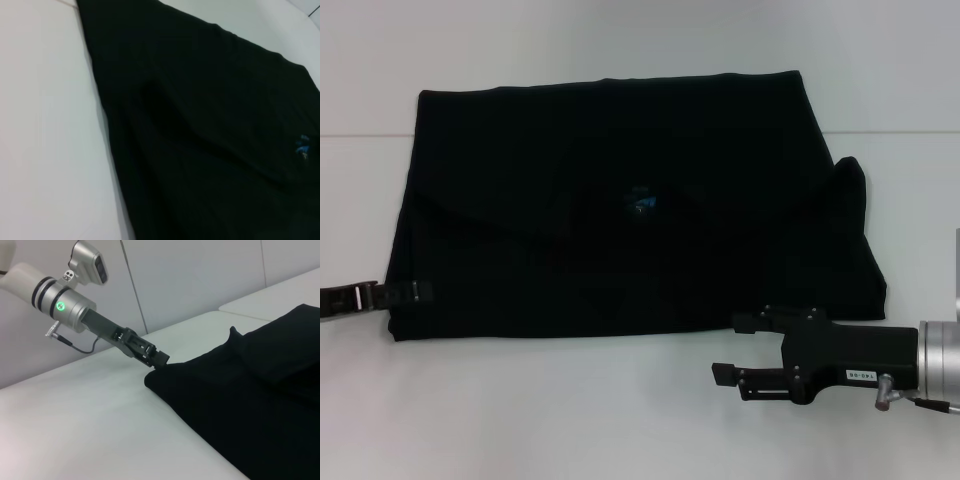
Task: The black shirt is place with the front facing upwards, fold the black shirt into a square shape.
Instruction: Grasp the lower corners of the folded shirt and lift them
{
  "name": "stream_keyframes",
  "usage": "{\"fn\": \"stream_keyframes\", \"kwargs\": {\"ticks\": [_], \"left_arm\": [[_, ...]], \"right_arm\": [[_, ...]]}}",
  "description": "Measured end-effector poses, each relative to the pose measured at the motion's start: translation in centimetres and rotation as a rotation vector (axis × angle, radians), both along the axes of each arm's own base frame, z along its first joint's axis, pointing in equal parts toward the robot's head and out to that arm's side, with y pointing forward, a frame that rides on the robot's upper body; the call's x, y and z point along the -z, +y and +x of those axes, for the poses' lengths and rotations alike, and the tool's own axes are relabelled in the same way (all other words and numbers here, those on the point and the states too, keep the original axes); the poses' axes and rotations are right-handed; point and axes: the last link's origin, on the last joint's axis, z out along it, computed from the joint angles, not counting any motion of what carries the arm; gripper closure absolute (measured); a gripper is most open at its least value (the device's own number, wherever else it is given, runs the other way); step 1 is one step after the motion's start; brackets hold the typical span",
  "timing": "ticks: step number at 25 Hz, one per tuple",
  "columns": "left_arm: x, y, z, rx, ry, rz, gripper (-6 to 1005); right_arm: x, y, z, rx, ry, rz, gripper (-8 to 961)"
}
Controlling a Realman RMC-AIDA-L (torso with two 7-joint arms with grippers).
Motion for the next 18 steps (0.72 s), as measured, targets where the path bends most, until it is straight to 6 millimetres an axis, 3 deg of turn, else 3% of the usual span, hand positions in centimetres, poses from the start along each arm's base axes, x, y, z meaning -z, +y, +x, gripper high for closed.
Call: {"fn": "stream_keyframes", "kwargs": {"ticks": [16, 18], "left_arm": [[1.4, 0.2, 0.9, -0.003, 0.035, -0.101, 199], [1.5, 0.4, 0.9, -0.013, 0.054, -0.111, 242]], "right_arm": [[0.0, -0.1, 0.0, 0.001, 0.008, -0.003, 120], [0.0, -0.1, -0.1, 0.000, 0.008, -0.003, 121]]}}
